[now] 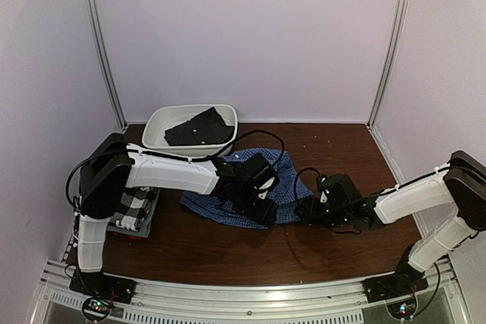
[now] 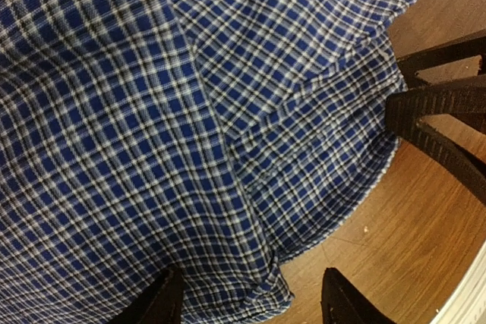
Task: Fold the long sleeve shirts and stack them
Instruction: Pick up the crumpled shirt from the center of the board.
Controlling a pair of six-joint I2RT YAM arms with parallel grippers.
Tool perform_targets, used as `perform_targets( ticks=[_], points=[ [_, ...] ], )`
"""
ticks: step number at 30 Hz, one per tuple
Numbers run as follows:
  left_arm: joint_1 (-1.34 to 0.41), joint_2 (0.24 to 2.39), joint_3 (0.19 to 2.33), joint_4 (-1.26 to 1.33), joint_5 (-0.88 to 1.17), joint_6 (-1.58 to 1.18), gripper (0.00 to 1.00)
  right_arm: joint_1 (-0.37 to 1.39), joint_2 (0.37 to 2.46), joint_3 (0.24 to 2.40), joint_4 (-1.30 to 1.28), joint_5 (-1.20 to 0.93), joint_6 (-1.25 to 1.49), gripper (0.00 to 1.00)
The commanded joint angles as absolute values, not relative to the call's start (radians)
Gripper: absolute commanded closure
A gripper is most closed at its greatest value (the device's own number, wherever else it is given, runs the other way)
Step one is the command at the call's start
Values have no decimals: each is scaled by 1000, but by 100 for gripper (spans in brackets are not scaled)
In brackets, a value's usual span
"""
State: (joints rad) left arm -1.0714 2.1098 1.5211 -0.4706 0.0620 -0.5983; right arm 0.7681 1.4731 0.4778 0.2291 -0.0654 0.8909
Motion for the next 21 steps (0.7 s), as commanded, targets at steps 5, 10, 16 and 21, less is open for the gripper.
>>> perform_targets(
  ticks=[5, 10, 16, 21],
  points=[
    [-1081, 2187, 1596, -497, -48, -623, 46, 774, 1533, 497, 268, -26, 913, 56],
    [-1081, 2187, 1616, -525, -80, -624, 81, 775, 1534, 526, 242, -5, 906, 71],
    [-1080, 2135, 1666, -600, -144, -594, 100, 770, 1512, 585, 157, 63, 877, 100],
    [-1071, 2009, 1716, -645, -130, -528, 100, 726, 1441, 648, 33, 129, 825, 100]
  ],
)
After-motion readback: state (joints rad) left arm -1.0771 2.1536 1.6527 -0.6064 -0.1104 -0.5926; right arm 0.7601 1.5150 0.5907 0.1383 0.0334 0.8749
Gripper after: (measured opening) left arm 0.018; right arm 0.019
